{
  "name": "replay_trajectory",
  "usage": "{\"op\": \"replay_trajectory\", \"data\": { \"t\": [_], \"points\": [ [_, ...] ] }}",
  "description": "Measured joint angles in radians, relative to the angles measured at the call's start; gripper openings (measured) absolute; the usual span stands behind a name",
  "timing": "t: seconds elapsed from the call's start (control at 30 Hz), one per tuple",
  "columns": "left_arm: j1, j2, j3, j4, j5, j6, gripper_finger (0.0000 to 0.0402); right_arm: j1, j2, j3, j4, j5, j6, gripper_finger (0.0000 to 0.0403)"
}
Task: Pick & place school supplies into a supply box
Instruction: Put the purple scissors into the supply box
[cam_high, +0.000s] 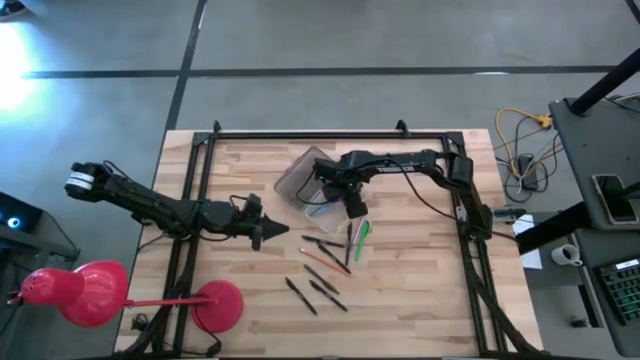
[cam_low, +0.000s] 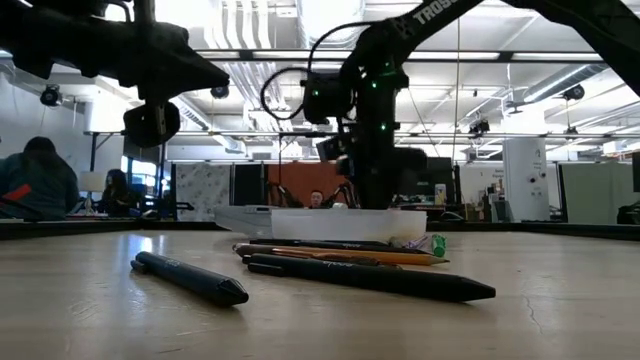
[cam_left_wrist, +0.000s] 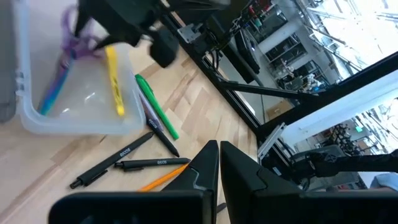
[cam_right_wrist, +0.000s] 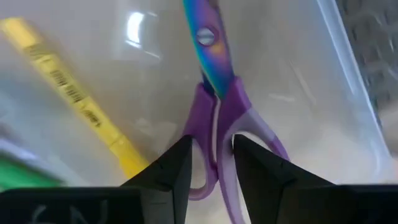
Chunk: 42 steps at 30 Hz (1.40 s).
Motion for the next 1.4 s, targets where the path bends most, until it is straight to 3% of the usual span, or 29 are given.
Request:
{"op": "replay_trajectory", "data": {
  "t": [0.17,0.37,0.5,0.8,1.07,1.4],
  "points": [
    [0.0,0.0,0.0,0.0,-0.02,-0.004,0.0001,-0.004,-0.073,0.059,-0.067,-0.008,0.047,0.01],
    [0.0,0.0,0.0,-0.001,-0.022,-0.004,0.0001,-0.038,-0.226,0.087,0.02,-0.002,0.057,0.01],
    [0.0,0.0,0.0,-0.005,-0.022,-0.004,0.0001,-0.084,-0.25,0.085,0.011,-0.005,0.116,0.0104],
    [0.0,0.0,0.0,-0.008,-0.045,-0.004,0.0001,-0.058,-0.124,0.036,-0.045,-0.09,0.307,0.0098],
    [0.0,0.0,0.0,-0.016,-0.045,-0.03,0.0001,-0.027,-0.002,0.035,0.029,-0.003,0.336,0.0102],
    [-0.001,0.0,0.0,-0.019,-0.044,-0.037,0.0001,-0.032,0.068,0.035,0.047,0.001,0.36,0.0089]
  ]
}}
